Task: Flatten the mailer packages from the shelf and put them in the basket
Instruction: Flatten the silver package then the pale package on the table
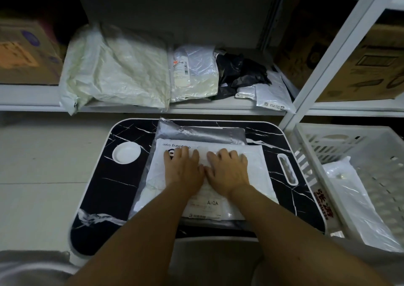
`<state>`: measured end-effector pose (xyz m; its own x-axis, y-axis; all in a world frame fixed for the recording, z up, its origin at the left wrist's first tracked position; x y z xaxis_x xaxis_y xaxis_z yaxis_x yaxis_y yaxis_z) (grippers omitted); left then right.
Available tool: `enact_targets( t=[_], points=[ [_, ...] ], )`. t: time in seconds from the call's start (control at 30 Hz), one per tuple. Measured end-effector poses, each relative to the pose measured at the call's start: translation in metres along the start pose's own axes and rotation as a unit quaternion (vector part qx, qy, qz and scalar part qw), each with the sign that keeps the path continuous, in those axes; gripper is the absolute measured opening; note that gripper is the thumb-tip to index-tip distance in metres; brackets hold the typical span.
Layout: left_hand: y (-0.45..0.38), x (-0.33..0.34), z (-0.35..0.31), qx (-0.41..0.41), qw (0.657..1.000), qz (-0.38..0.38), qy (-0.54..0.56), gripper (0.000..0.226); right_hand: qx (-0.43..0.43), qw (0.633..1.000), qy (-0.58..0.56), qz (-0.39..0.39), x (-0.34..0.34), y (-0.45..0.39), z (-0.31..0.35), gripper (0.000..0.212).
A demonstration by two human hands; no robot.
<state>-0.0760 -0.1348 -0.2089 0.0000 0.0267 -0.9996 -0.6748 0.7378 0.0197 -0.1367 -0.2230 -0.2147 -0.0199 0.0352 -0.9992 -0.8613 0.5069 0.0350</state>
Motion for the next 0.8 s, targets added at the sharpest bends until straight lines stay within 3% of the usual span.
enact_targets(
  t=[0.17, 0.4, 0.53, 0.7, 0.8],
  points=[
    [0.008, 0.036, 0.015, -0.049, 0.995, 0.076, 0.051, 0.061, 0.087, 0.993, -0.022, 0.075, 0.031, 0.005, -0.021, 0.065],
    [0.015, 0.043, 0.025, -0.107, 0.988, 0.081, 0.082, 0.075, 0.127, 0.985, -0.073, 0.090, 0.042, 0.006, -0.029, 0.074],
    [0.017, 0.046, 0.032, -0.134, 0.982, 0.092, 0.097, 0.082, 0.145, 0.979, -0.108, 0.090, 0.042, 0.007, -0.034, 0.065],
    [0.023, 0.042, 0.040, -0.156, 0.975, 0.127, 0.095, 0.072, 0.160, 0.974, -0.106, 0.125, 0.038, 0.008, -0.039, 0.055],
    [0.028, 0.021, 0.022, -0.116, 0.990, 0.077, 0.039, 0.063, 0.195, 0.972, -0.065, 0.114, 0.023, 0.019, -0.028, 0.064]
  ],
)
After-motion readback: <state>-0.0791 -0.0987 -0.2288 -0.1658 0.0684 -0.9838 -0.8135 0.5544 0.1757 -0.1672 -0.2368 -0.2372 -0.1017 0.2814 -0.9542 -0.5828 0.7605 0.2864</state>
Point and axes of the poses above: each hand's wrist, its own y-axis away from the middle knuckle, its own x-axis out of the palm, z = x × y, the point moved 10 cm from there along -y, towards the middle knuckle, and after that the axes turned 6 degrees about x, right-handed, at the moved point
